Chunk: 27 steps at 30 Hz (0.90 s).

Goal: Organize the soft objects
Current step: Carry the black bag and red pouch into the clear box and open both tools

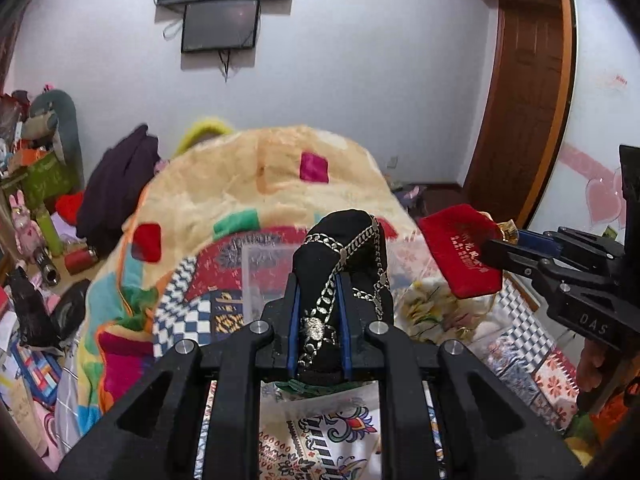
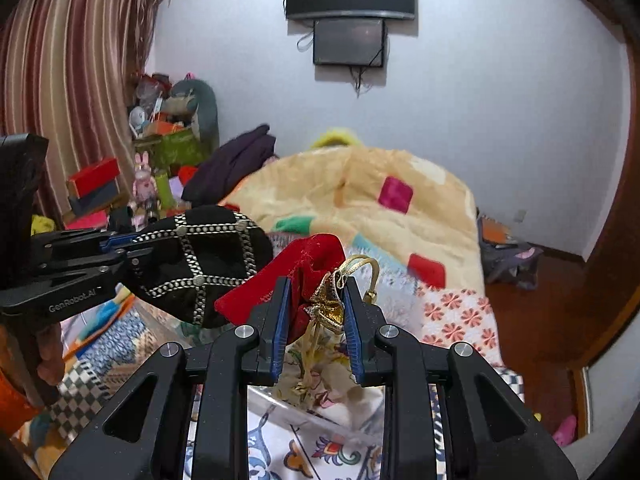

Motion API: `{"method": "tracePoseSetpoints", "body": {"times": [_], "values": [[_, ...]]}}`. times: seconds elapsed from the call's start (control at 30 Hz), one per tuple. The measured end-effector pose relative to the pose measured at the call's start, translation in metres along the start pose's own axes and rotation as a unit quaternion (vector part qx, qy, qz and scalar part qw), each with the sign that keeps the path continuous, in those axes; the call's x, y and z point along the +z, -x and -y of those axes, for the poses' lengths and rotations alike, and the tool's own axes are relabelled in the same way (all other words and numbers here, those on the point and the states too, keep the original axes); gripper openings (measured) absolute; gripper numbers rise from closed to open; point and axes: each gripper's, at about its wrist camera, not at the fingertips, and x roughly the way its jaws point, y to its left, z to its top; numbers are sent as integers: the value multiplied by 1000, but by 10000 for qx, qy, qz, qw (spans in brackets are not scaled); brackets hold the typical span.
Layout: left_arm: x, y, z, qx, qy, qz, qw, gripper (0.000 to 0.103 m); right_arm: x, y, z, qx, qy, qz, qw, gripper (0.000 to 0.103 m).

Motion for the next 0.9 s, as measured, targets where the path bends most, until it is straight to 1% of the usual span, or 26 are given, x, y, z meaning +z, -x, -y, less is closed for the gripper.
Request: {"method": "tracePoseSetpoints", "body": {"times": [0.1,0.23,0.3,0.37,0.43,0.47,0.5,0.53,0.57,0.63,0.73,0.77,0.83,0.9], "values": [[-8,-20,2,-12,-58,-210,9998,16,-7,-16,3,27,13,-219,9998,23],[-16,-36,8,-61,-81,-408,9991,16,-15,-31,5,-13,7,-477,9989,24],[-19,-42,10,-31,-97,-500,9987,17,-20,-36,4,-45,42,-606,9981,28],[-20,-45,11,7,-91,-551,9984,18,-22,-37,5,-100,70,-669,9977,29],[-20,-46,12,36,-90,-584,9982,24,-22,-37,6,-124,87,-719,9973,34],[-19,-44,11,41,-82,-592,9982,27,-21,-37,6,-116,85,-744,9971,39],[-19,-43,11,47,-67,-590,9982,33,-20,-37,6,-98,75,-764,9970,48],[-19,-40,11,36,-51,-582,9983,41,-19,-37,7,-77,62,-779,9969,52],[-19,-37,11,29,-34,-562,9984,44,-18,-33,7,-71,52,-766,9970,58],[-18,-30,11,31,-43,-505,9987,53,-17,-30,6,-76,79,-744,9972,59],[-16,-15,15,26,-113,-405,9991,56,-15,-18,6,-84,98,-704,9974,61],[-16,-8,16,24,-138,-356,9993,57,-15,-15,6,-77,89,-678,9976,65],[-14,5,19,50,-179,-234,9996,64,-13,-3,5,-82,65,-565,9983,70],[-13,19,22,95,-223,-103,9997,67,-12,15,3,-93,64,-410,9991,75]]}}
